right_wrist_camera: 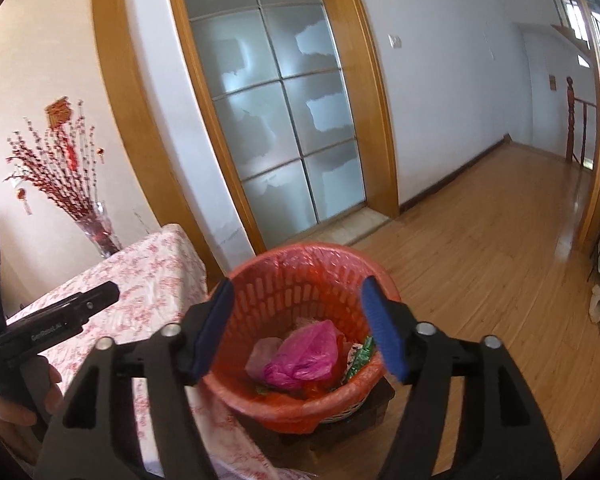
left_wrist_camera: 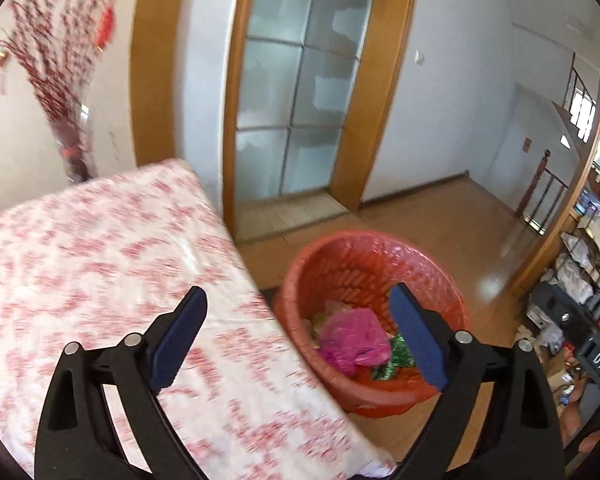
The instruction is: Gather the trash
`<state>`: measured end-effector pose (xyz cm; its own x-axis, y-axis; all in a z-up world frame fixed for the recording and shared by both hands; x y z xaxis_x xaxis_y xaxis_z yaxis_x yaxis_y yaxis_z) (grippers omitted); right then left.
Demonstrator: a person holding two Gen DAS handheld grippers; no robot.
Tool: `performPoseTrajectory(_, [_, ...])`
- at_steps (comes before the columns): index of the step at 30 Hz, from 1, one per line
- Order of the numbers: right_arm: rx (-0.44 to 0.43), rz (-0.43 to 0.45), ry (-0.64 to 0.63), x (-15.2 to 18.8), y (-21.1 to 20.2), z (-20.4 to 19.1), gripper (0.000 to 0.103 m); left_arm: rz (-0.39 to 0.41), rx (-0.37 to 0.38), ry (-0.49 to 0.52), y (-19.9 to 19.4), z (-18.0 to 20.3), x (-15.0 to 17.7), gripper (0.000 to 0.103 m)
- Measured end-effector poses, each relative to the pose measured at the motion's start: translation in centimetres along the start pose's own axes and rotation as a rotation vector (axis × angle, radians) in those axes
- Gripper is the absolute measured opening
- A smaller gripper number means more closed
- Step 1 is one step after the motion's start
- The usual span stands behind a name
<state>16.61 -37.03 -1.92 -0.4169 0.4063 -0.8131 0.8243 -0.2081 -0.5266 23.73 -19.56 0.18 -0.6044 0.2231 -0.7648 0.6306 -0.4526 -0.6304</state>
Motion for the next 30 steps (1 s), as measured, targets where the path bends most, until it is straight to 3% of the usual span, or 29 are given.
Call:
performPoseTrajectory(5, [-0.023, 0.039, -0.017, 0.5, -3.7, -2.3, 0.088, 0.098, -0.072, -0.037, -5.3, -2.4, 0.8, 0.1])
performPoseTrajectory(9, [-0.016, 0.08, -0.03, 1.4, -6.6, -3.8, 0.099, 0.16, -0.143, -0.08, -8.8, -4.3, 1.8, 0.1])
performPoseTrajectory(17, [0.144, 0.188, -0.139, 4.1, -11.6, -6.4, 0.099, 0.244, -0.325, -0.115, -15.2, -6.9, 6.6, 0.1])
performPoseTrajectory(20, [0.213, 0.213, -0.168, 5.5, -12.9, -7.2, 0.099, 0.239, -0.35, -0.145, -16.4, -7.8, 8.4, 0.1])
performPoseTrajectory(25, [0.141, 0.179, -0.168, 7.9, -14.0, -8.6, 0.099, 0.241, -0.383, -0.196, -17.8, -9.0, 11.5, 0.1])
performPoseTrajectory(30, [0.158, 0.163, -0.187, 10.1, -15.0, -9.6, 0.099, 0.265, -0.469, -0.191, -19.1, -9.3, 13.5, 0.1])
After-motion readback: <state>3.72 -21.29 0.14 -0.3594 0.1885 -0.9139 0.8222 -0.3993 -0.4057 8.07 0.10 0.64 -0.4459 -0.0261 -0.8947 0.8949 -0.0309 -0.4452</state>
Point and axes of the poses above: each gripper's, at about its wrist camera, not at the fingertips, and y roughly the way its jaws point, z to its right, x to its underside, the point moved 8 cm from there along y, roughly the way its jaws point, and after that the axes turned 4 degrees about -z, right-handed, at the moved point
